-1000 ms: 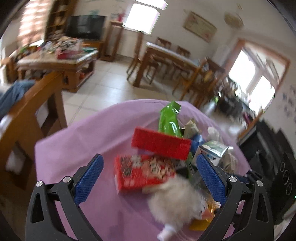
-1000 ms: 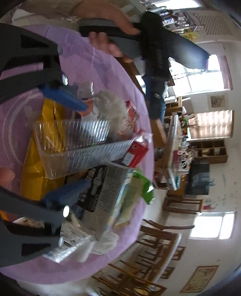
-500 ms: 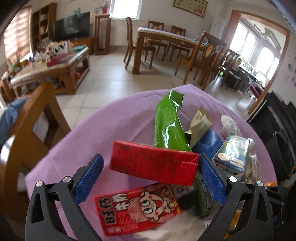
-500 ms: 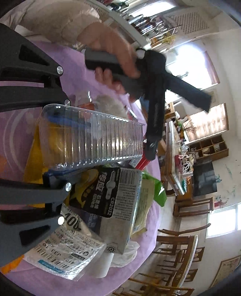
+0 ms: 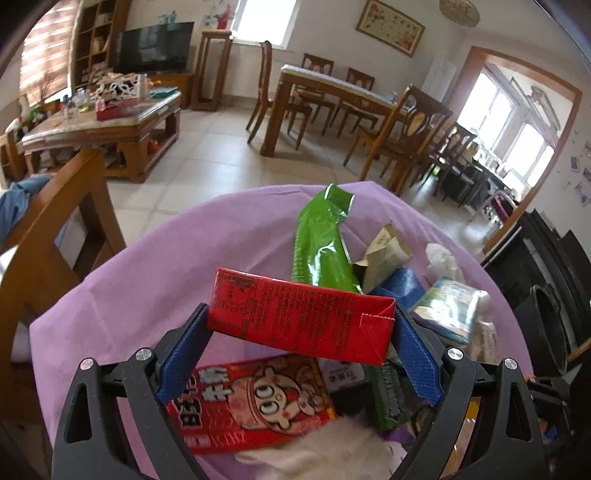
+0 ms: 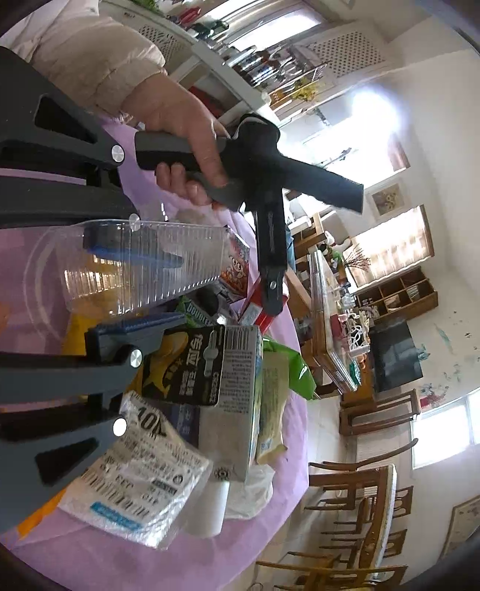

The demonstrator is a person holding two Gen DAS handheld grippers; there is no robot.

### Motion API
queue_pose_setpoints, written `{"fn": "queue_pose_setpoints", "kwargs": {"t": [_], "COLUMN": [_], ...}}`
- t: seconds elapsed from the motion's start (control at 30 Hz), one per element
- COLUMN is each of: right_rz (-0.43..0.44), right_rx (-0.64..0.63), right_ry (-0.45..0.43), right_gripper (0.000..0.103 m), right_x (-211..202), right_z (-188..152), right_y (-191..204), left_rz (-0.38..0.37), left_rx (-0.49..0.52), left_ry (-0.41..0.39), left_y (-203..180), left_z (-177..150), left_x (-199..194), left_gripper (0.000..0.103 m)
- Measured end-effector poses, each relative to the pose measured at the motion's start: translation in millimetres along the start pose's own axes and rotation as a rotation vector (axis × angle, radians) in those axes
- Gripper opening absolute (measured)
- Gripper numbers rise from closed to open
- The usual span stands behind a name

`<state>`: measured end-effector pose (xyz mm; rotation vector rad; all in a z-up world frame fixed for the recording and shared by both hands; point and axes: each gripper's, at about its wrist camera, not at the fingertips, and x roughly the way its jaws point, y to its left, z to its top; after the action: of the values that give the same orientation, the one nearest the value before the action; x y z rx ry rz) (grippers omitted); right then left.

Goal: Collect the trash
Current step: 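Carry the clear tray and red box with both tools over the black bin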

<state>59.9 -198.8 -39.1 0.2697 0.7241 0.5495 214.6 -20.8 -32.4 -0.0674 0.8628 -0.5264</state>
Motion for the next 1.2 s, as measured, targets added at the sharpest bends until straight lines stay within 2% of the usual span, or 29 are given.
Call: {"fn": "queue_pose_setpoints", "kwargs": {"t": [0.17,0.33,0.47,0.57,0.67,0.8,1.0,1.2], "right_rz": [0.011,0.055,0.061,0.025,-0.048,-0.197,-0.456,-0.637], "right_rx": [0.012,0.062,0.087,0.090,0.116,0.179,0.339,0.485], "right_ry": [0.013,-0.029,-0.066,-0.106,-0.161,-0.239,-0.314,-0.344], "right_gripper": [0.025,0.025,0.025,0.025,0.025,0.025,0.025,0.025], "right_x": [-4,-23,-46,-77,-119,-178,-261,-310], "right_z": [-2,2,13,20,21,5,-53,-114], "right_y": [-9,-17,-29,-43,-67,-106,-177,-235], "left_rz": [-0.015,-0.046,-0.078,-0.116,-0.174,-0.264,-0.424,-0.548], "left_rx": [-0.012,-0.019,0.012,0.049,0.101,0.172,0.288,0.416], "left_ry": [-0.059,-0.129,-0.169,-0.182,-0.178,-0.143,-0.041,0.072], "left_y": [-5,-14,-37,-64,-104,-165,-286,-405], "left_z": [-8,-17,-19,-20,-21,-23,-41,-77], "left_x": [-26,-66,-95,-107,-109,-93,-38,31], "left_gripper": [0.091,0.091,0.092,0.092,0.092,0.092,0.092,0.092]}}
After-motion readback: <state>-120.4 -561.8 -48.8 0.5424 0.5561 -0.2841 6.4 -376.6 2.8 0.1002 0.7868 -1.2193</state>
